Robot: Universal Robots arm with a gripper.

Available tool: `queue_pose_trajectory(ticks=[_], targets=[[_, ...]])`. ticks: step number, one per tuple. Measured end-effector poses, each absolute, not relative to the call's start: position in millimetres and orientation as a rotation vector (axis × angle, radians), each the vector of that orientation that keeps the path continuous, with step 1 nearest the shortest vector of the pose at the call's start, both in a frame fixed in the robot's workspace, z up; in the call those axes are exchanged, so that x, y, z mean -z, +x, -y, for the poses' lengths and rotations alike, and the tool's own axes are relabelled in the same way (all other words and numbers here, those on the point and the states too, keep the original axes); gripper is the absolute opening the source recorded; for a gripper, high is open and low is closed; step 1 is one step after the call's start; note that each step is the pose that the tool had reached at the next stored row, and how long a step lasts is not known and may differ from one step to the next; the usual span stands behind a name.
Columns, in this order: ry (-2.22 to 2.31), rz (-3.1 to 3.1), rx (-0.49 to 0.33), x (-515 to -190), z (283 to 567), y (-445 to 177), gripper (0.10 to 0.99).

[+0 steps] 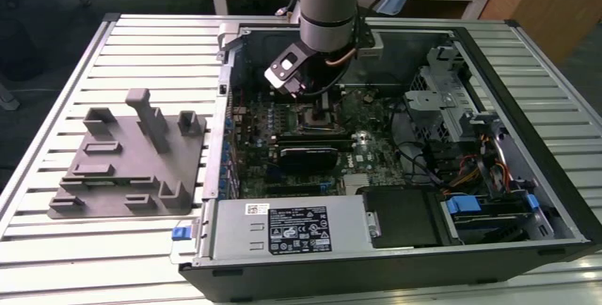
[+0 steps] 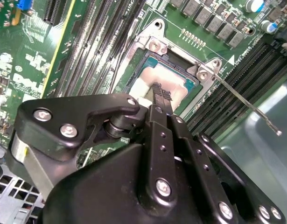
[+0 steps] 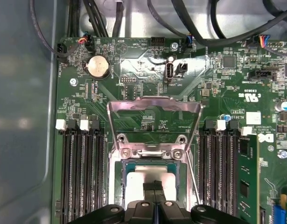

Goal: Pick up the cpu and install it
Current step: 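Place the cpu into insertion slot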

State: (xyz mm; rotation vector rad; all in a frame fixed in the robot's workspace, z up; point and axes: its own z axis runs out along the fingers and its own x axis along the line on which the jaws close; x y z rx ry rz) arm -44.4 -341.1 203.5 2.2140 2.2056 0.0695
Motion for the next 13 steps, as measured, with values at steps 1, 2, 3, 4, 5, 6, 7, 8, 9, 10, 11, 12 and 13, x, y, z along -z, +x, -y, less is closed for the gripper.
queue_pose_trajectory(ticks=[1,2,3,4,5,6,7,8,9,10,11,12,13], targets=[[2.214,-2.206,-0.070,-205,341,-44,0.106],[2.214,-2.206,-0.069,-207,341,-44,0.106],[2.214,-2.206,-0.069,-209,341,-44,0.106],[2.214,-2.206,-0.069,-212,341,-44,0.106],[2.214,-2.206,-0.069,-215,341,-44,0.106],[2.214,-2.206,-0.069,-218,341,-44,0.106],[2.214,-2.205,-0.070,-221,341,-44,0.106],[2.214,-2.205,-0.070,-224,341,-44,0.106],[2.214,-2.205,-0.070,-227,341,-44,0.106],[2.213,-2.205,-0.070,-231,341,-44,0.106],[2.213,-2.205,-0.070,-234,341,-44,0.106],[2.213,-2.205,-0.071,-236,341,-44,0.106],[2.213,-2.205,-0.071,-239,341,-44,0.106]])
